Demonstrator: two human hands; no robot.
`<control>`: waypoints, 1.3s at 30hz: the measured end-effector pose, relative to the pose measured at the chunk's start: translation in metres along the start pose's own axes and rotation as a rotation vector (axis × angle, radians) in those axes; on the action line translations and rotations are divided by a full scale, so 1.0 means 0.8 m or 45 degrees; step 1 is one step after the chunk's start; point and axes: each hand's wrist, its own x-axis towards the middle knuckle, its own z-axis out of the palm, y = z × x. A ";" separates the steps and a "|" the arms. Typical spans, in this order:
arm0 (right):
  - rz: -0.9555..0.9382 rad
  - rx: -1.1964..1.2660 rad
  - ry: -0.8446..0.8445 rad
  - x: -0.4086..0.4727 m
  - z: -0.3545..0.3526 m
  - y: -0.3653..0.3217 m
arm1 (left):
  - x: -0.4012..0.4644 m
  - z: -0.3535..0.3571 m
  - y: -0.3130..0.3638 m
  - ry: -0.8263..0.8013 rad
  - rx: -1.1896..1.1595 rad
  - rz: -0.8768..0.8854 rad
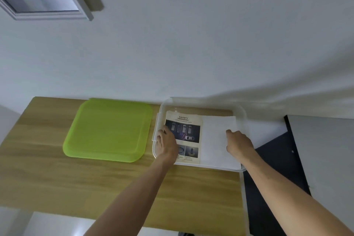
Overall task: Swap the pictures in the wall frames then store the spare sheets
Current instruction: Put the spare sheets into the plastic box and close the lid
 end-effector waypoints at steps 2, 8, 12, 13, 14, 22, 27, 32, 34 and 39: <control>0.017 -0.140 0.012 0.005 -0.008 -0.009 | -0.003 0.008 0.003 0.054 0.192 0.085; -0.137 0.035 0.066 0.020 -0.005 -0.031 | -0.004 0.024 0.005 -0.103 0.442 0.368; -0.235 0.140 -0.116 0.021 0.022 -0.036 | -0.005 0.022 0.001 -0.224 0.316 0.232; -0.242 0.113 -0.121 0.021 0.028 -0.037 | -0.006 0.021 0.000 -0.228 0.314 0.229; -0.244 0.089 -0.111 0.020 0.033 -0.038 | -0.006 0.021 -0.001 -0.229 0.316 0.231; -0.255 0.084 0.028 0.011 0.021 -0.047 | -0.014 0.002 -0.003 -0.090 0.221 0.357; -0.326 0.176 0.214 -0.004 -0.018 -0.087 | -0.012 -0.047 -0.022 0.215 0.050 0.613; -0.507 0.384 0.408 -0.013 -0.053 -0.175 | 0.018 -0.102 -0.084 0.416 -0.035 0.554; -0.592 0.493 0.414 -0.021 -0.056 -0.225 | 0.034 -0.123 -0.126 0.408 -0.063 0.428; -0.746 0.430 0.275 -0.031 -0.027 -0.349 | 0.073 -0.164 -0.245 0.291 0.035 0.104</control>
